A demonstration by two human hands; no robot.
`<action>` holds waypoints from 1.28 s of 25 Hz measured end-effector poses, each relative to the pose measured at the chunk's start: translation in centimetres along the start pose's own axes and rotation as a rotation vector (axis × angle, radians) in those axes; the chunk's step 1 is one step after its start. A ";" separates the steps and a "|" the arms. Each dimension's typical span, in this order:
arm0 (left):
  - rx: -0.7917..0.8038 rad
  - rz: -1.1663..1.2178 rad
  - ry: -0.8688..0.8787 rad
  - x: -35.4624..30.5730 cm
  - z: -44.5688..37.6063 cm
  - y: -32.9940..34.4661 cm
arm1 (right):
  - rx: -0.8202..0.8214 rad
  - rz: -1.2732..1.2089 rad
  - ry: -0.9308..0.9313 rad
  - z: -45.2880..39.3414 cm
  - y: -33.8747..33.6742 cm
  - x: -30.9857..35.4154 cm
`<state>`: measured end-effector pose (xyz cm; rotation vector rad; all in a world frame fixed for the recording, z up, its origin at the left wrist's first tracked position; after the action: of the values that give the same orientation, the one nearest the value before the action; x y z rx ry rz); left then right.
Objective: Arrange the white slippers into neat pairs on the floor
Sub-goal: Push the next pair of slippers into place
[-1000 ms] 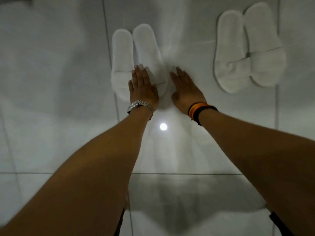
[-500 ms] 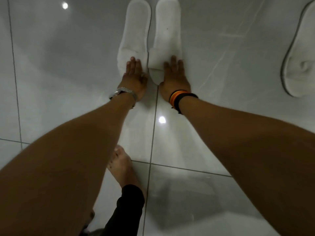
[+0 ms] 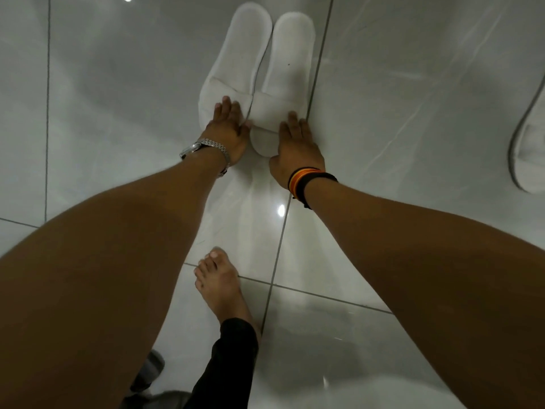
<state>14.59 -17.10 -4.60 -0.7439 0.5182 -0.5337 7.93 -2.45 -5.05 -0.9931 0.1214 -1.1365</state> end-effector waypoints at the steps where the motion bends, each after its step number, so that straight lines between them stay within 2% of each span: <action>1: -0.009 -0.008 0.002 -0.2 0.0 0.1 | 0.000 -0.012 -0.001 0.1 -0.1 -0.2; 6: -0.140 -0.100 0.003 -1.6 1.2 -0.1 | -0.045 -0.124 -0.027 1.6 -1.0 -2.8; 9: -0.207 -0.136 0.065 -5.0 2.8 1.0 | -0.072 -0.137 0.000 3.6 -2.5 -7.5; 13: -0.142 -0.160 0.217 -15.5 5.0 6.1 | -0.211 -0.119 0.196 7.3 -6.7 -19.0; 18: 0.010 -0.116 0.472 -34.8 6.9 15.6 | -0.391 -0.057 0.438 13.3 -12.8 -35.9; 21: 0.086 -0.158 0.596 -45.2 7.4 21.2 | -0.382 -0.102 0.561 15.4 -14.4 -45.0; 25: 0.185 -0.217 0.594 -54.3 8.4 27.5 | -0.261 -0.138 0.537 16.9 -14.6 -53.9; 32: 0.221 -0.256 0.685 -63.8 10.1 31.9 | -0.324 -0.189 0.552 20.5 -16.9 -64.8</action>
<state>-18.51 46.85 -6.17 -0.4009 0.9853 -1.0795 -22.68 60.55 -5.86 -0.9615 0.6832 -1.5787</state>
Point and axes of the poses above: each hand's wrist, its own z-axis away from the middle knuckle, its own y-axis out of the palm, x = y × z, the point moved 3 cm from there along -z, towards the middle knuckle, and after that the axes turned 4 degrees about -x, right-handed, at the moved point
